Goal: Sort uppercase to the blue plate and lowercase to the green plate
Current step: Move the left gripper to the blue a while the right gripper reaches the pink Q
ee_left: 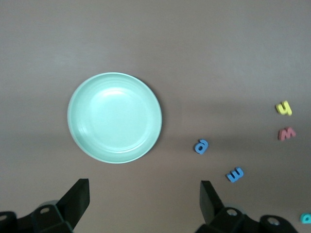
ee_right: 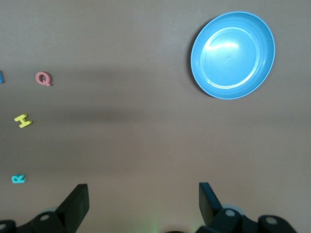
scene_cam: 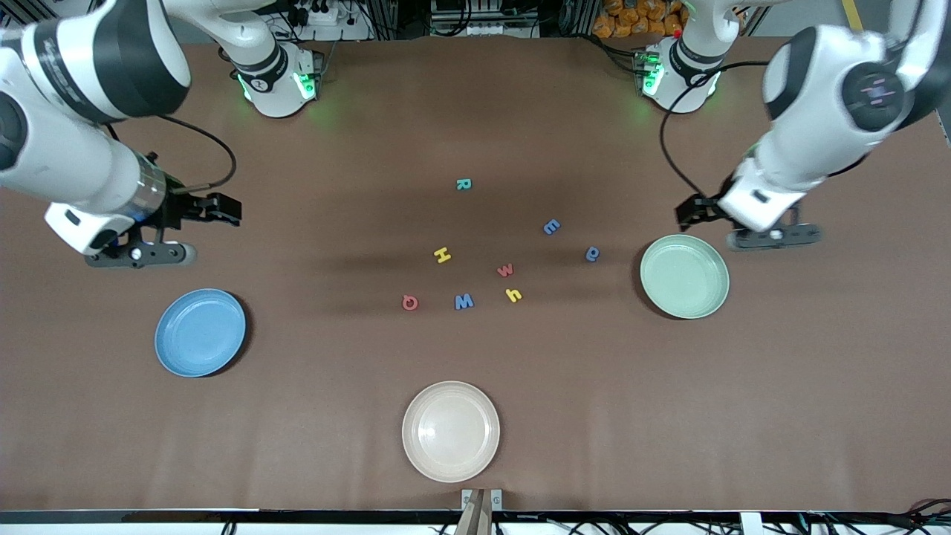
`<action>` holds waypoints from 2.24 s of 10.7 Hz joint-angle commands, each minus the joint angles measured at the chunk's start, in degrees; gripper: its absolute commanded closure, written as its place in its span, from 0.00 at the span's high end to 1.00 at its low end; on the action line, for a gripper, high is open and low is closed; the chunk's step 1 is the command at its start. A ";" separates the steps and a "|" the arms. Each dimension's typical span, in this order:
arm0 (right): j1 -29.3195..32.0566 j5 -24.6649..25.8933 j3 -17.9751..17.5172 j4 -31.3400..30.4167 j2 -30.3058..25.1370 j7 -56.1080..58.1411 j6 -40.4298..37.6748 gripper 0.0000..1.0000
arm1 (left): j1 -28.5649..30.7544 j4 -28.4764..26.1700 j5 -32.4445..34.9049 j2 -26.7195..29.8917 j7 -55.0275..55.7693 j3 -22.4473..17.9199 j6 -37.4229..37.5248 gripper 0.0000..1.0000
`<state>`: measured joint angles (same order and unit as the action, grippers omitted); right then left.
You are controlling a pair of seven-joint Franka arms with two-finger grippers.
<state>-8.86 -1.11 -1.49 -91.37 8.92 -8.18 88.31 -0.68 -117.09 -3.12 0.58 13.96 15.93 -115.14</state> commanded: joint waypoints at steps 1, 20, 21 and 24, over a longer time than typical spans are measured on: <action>0.52 -3.19 0.26 1.02 -0.49 -0.61 -0.33 1.00 | 0.15 -0.94 -0.66 -3.55 -7.78 2.60 -4.47 1.00; -8.26 -4.87 0.09 2.07 6.53 0.36 9.41 1.00 | -6.44 -7.45 9.71 -20.00 -23.80 4.99 -31.11 1.00; -9.41 -4.52 0.18 2.33 8.72 0.36 10.04 1.00 | -6.44 -7.62 9.71 -20.26 -23.80 4.99 -31.11 1.00; -14.58 -5.39 0.09 2.42 15.57 0.18 19.49 1.00 | -7.14 -7.97 9.71 -21.66 -23.80 4.99 -32.25 1.00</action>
<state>-20.04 -5.57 -1.67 -90.67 20.15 -7.60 104.32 -7.69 -124.64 5.38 -20.18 -9.41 20.78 -145.50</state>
